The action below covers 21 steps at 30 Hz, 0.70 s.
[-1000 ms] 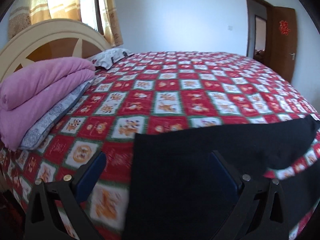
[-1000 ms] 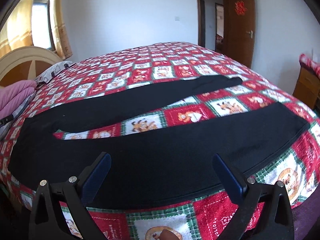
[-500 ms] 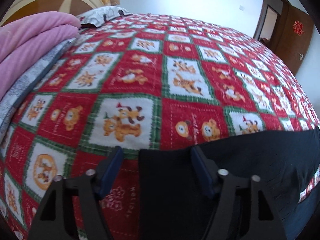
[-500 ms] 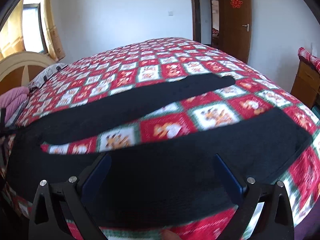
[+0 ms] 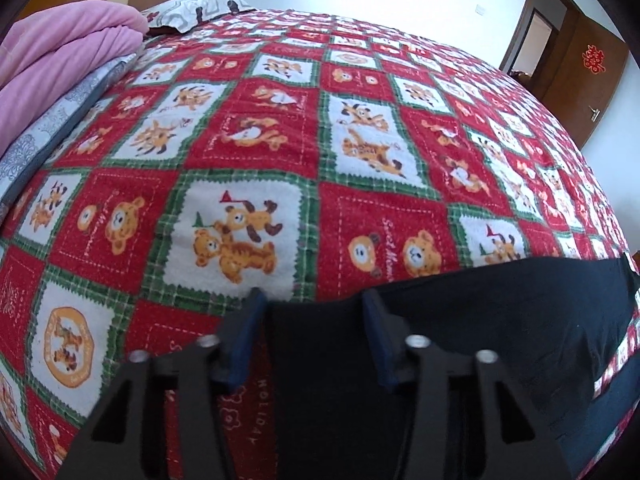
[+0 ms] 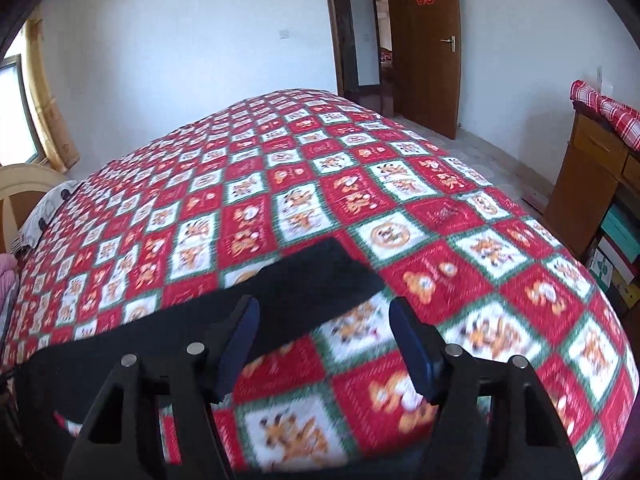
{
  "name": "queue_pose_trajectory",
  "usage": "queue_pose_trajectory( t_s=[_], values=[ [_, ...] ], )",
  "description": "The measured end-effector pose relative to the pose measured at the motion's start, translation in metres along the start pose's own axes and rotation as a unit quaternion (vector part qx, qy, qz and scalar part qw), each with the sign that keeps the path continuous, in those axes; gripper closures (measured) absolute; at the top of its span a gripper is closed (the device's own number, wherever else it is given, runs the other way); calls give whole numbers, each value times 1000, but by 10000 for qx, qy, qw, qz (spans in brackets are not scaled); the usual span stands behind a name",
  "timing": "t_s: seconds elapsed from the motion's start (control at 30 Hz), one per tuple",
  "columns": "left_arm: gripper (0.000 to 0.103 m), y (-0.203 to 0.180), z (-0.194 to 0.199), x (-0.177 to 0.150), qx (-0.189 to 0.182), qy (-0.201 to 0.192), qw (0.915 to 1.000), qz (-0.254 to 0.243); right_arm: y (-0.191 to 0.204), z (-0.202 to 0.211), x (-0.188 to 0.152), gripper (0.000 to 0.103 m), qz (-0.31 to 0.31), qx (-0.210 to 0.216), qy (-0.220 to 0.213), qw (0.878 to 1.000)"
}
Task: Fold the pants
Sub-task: 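Lower both tools onto the pants waistband and close both grippers on it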
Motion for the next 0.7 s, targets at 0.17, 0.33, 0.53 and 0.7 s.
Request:
queue_pose_trajectory(
  t_s=[0.17,0.33,0.53,0.7],
  values=[
    [63,-7,-3,-1,79,-57,9996,-249,-12,-47,25,40,51,-115,284,9995],
    [63,-5,-5,-2,33,-255,9995,-206,-13,-103,30,40,108,-27,622,9980],
    [63,-9,-7,-1,152,-304,9990,-274,-5,-168,29,40,396,-1,1026,9939],
    [62,-9,-8,-1,224,-342,9986,-328,-2,-214,21,51,353,226,1598,9863]
  ],
)
Point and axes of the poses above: each gripper's, at about its wrist camera, not at the fingertips, and z roughly against the way its jaws point, y to its left, x to its top, the point moved 8 cm from there along -z, roughly the way its jaws point, and after that the axes turned 2 degrees about -y, right-handed, at the moved point
